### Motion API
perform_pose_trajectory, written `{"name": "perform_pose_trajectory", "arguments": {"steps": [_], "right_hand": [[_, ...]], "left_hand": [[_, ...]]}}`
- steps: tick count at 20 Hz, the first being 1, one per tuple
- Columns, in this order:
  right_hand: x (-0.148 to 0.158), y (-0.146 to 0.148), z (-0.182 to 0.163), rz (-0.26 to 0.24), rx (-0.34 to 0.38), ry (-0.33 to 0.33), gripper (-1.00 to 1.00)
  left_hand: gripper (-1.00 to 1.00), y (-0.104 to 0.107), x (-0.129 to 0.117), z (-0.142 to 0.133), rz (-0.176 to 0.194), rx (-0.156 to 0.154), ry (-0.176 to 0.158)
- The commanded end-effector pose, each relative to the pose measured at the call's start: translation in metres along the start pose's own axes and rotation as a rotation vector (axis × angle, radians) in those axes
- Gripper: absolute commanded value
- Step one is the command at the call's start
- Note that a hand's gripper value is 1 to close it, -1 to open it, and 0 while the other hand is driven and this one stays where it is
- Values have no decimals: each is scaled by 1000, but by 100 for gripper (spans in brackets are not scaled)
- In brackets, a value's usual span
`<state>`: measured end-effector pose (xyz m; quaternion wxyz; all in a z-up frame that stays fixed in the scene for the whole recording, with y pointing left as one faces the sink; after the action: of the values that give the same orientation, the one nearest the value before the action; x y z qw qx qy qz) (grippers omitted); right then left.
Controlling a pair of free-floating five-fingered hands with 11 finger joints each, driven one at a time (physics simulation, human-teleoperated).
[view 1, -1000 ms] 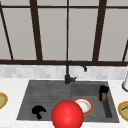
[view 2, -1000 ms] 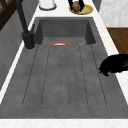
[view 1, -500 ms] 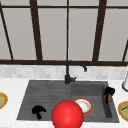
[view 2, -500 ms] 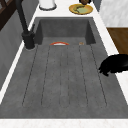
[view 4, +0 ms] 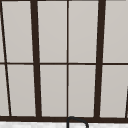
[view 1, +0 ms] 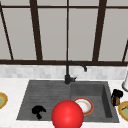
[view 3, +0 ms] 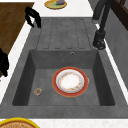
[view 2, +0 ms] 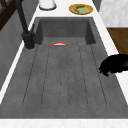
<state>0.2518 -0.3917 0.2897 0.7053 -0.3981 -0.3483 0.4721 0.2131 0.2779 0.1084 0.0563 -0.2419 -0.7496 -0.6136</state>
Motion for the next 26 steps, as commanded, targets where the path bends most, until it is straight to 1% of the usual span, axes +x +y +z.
{"name": "perform_pose_trajectory", "arguments": {"steps": [1, 13, 15, 17, 18, 19, 21, 23, 26], "right_hand": [[-24, 0, 14, 9, 2, -19, 100], [-110, 6, 51, -3, 6, -17, 100], [-126, 7, 53, -4, 9, -24, 100], [-138, 13, 43, -8, 8, -44, 100], [-142, 14, 34, -4, -4, -47, 100], [-149, 17, 33, -4, -10, -50, 100], [-158, 24, 22, -14, -24, -39, 100], [-167, 32, 9, -28, -22, -22, 100], [-173, 41, -14, -20, -27, -10, 100]], "left_hand": [[0, 0, 0, 0, 0, 0, 0], [0, 0, 0, 0, 0, 0, 0], [0, 0, 0, 0, 0, 0, 0], [0, 0, 0, 0, 0, 0, 0], [0, 0, 0, 0, 0, 0, 0], [0, 0, 0, 0, 0, 0, 0], [0, 0, 0, 0, 0, 0, 0], [0, 0, 0, 0, 0, 0, 0], [0, 0, 0, 0, 0, 0, 0]]}}
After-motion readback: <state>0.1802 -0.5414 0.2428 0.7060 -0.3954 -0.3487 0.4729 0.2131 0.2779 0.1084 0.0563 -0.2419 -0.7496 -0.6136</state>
